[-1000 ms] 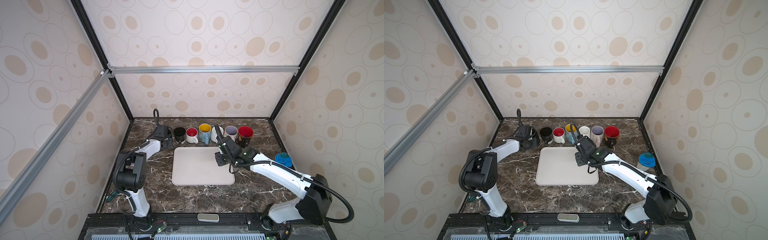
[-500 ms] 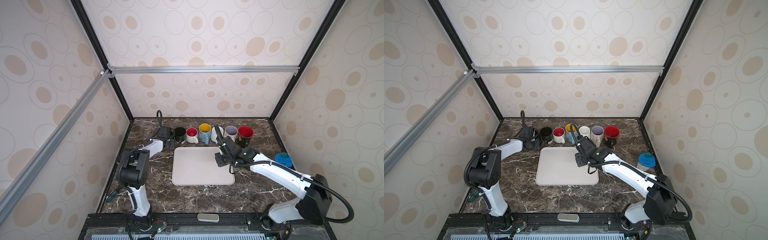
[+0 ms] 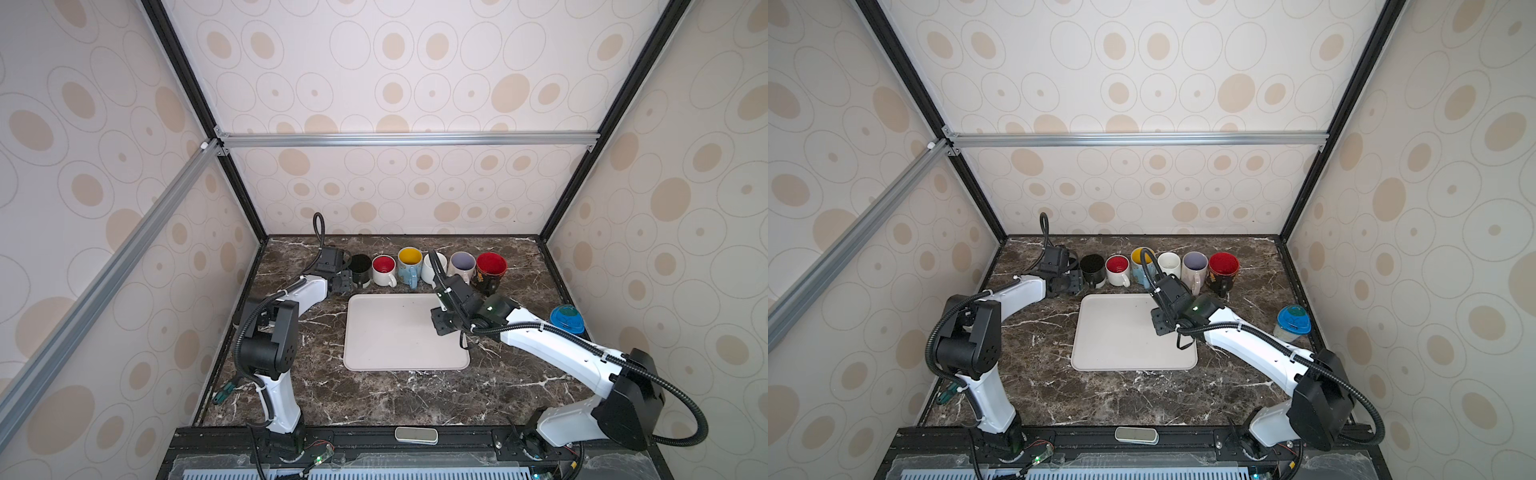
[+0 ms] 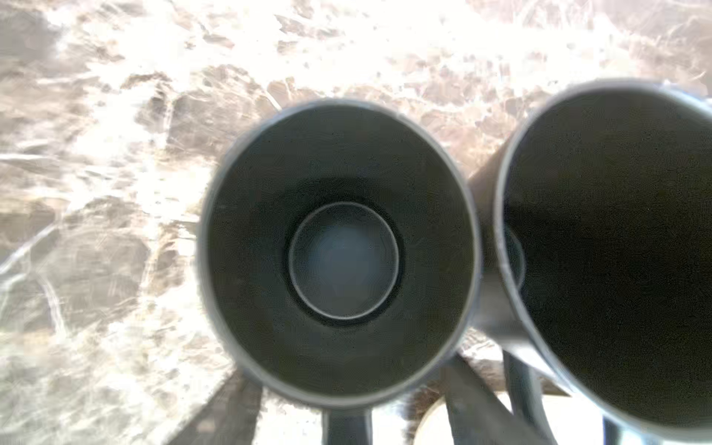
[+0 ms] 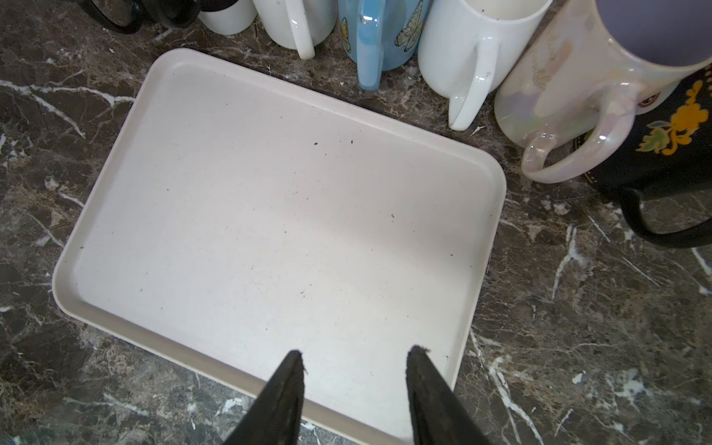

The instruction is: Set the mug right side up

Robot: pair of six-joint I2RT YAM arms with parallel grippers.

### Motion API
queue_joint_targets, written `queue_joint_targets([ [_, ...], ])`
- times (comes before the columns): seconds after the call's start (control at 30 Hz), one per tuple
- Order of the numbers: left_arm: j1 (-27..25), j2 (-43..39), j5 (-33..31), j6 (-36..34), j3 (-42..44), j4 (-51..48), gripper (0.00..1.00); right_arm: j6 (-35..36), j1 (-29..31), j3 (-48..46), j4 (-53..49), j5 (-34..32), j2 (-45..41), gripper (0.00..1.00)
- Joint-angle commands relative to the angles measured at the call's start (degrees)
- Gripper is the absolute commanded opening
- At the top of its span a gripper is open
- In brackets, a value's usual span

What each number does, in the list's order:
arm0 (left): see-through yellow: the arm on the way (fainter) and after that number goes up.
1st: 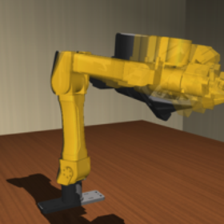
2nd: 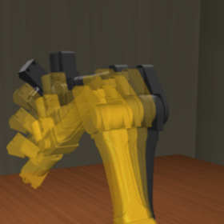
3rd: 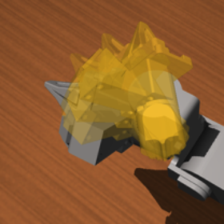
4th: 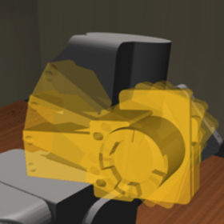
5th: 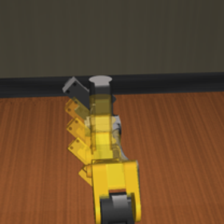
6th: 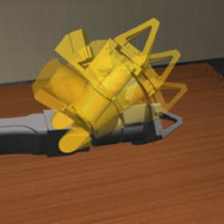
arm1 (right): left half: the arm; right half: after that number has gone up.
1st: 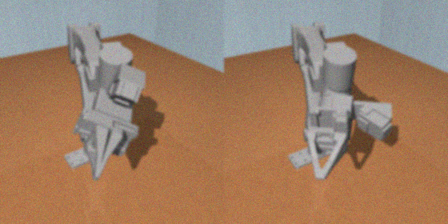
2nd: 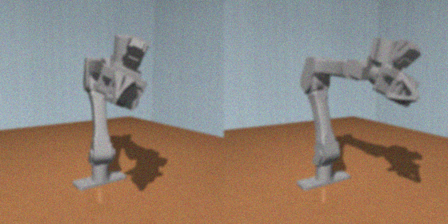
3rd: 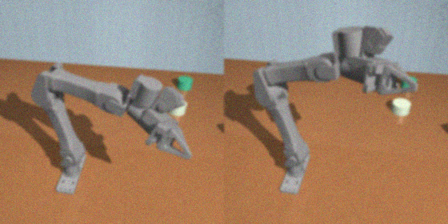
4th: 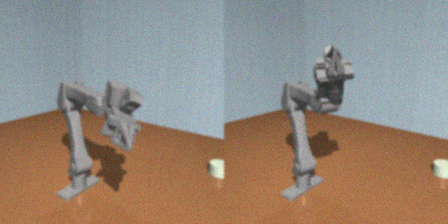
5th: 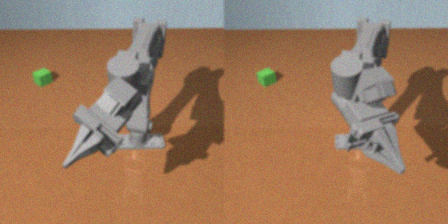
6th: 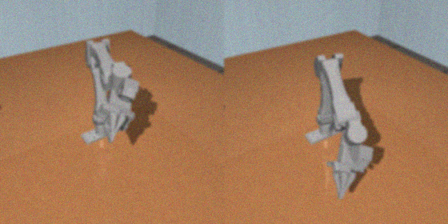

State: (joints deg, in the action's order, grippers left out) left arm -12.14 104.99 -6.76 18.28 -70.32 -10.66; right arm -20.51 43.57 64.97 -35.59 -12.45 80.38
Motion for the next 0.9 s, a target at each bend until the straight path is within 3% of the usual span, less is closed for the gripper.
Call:
queue_joint_targets([
  [0.0, -0.72, -7.15, -4.97, 0.12, -0.75, -1.86, 0.99, -0.58, -0.19, -0.07, -2.35, -2.01, -3.21, 0.46],
  [0.13, -1.07, -16.96, -8.78, 1.28, 5.2, -0.29, 1.0, -1.01, -0.15, -0.72, -2.97, -3.17, -6.27, 0.46],
  [0.27, -1.02, -29.64, -14.27, 0.83, 17.04, 8.68, 1.0, -0.98, -0.33, -2.2, -2.42, -4.44, -9.09, 0.47],
  [0.47, -0.95, -44.32, -18.04, -8.76, 46.55, 46.07, 1.0, -1.19, -0.28, -2.46, -3.01, -4.83, -10.54, 0.51],
  [0.53, -0.94, -44.51, -18.58, -14.02, 53.87, 58.09, 1.0, -1.27, -0.33, -2.57, -3.08, -4.86, -10.78, 0.52],
  [0.7, -0.42, -39.25, -25.34, -22.95, 60.15, 74.55, 1.0, -1.04, -0.33, -3.27, -2.51, -5.14, -11.43, 0.52],
  [0.87, 1.57, -30.93, -22.82, -26.24, 63.53, 91.36, 1.0, 2.45, -0.33, -6.4, 2.02, -10.7, -12.59, 0.52],
])
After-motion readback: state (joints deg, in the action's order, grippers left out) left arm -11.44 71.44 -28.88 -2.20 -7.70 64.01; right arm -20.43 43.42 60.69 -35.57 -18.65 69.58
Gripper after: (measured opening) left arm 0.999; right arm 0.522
